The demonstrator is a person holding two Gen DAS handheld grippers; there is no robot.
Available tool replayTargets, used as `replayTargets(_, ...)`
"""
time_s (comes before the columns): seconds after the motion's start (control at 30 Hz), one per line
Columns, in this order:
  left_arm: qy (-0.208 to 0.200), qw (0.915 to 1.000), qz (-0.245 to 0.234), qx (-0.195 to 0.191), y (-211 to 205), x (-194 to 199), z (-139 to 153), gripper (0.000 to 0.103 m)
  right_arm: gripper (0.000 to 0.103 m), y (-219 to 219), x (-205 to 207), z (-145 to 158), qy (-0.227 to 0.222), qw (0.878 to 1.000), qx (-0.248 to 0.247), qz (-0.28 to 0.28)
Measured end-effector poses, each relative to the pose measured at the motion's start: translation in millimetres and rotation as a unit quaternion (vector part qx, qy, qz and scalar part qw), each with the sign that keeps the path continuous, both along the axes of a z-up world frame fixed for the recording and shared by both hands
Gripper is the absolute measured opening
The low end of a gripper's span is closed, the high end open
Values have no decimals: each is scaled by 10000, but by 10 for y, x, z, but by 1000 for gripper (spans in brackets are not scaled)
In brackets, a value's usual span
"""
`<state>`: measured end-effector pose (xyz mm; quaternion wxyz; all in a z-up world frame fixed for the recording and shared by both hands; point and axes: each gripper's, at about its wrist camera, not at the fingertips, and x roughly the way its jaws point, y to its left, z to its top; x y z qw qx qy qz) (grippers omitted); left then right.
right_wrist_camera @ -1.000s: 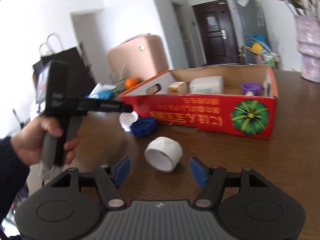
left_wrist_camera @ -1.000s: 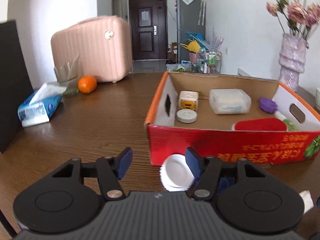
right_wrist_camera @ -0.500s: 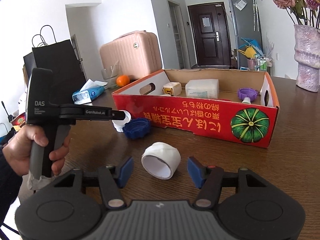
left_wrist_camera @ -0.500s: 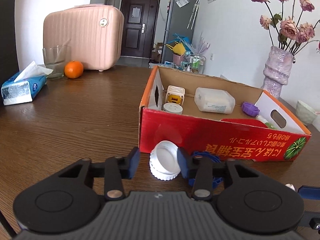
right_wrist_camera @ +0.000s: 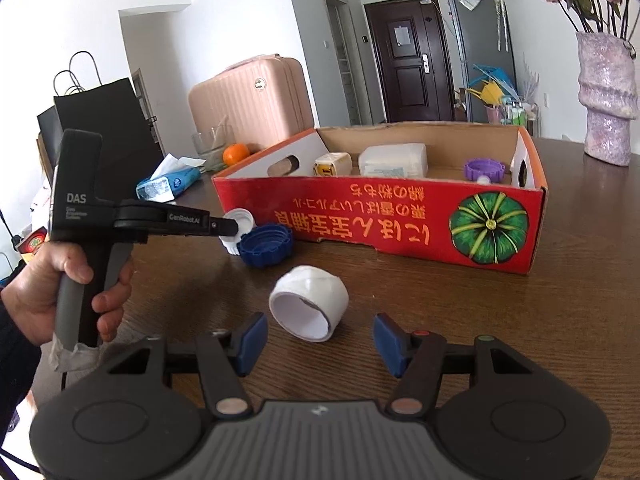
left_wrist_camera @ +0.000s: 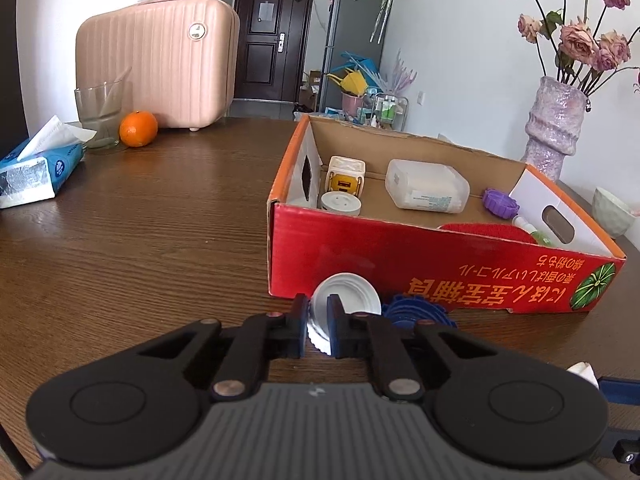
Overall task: Organize rigid objects
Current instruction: 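Grasp the white ridged cap with the left tool while the right tool grasps the white tape roll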
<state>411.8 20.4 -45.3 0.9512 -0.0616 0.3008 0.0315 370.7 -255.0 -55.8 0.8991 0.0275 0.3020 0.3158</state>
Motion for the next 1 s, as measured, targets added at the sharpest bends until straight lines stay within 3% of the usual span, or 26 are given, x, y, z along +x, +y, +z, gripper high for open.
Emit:
replayTargets(0.3, -276, 9993, 264, -37, -26, -283, 169, 5, 55, 59, 74, 36, -34, 9999, 104, 86)
replayTargets(0.43, -197, 9993, 309, -42, -55, -527, 295, 5, 44, 143, 115, 27, -1, 9999, -86, 96)
replayTargets(0.57, -268, 9989, 309, -228, -74, -837, 371, 5, 23, 178, 136, -29, 157, 9996, -212, 51)
replayTargets(0.77, -563, 9977, 195, -318, -165, -1231, 429, 5, 13, 287, 70, -47, -69, 9986, -514, 33)
replayTargets(1.0, -440, 9983, -1, -372, -263, -1373, 527, 5, 10, 250, 8, -55, -11, 9991, -430, 2)
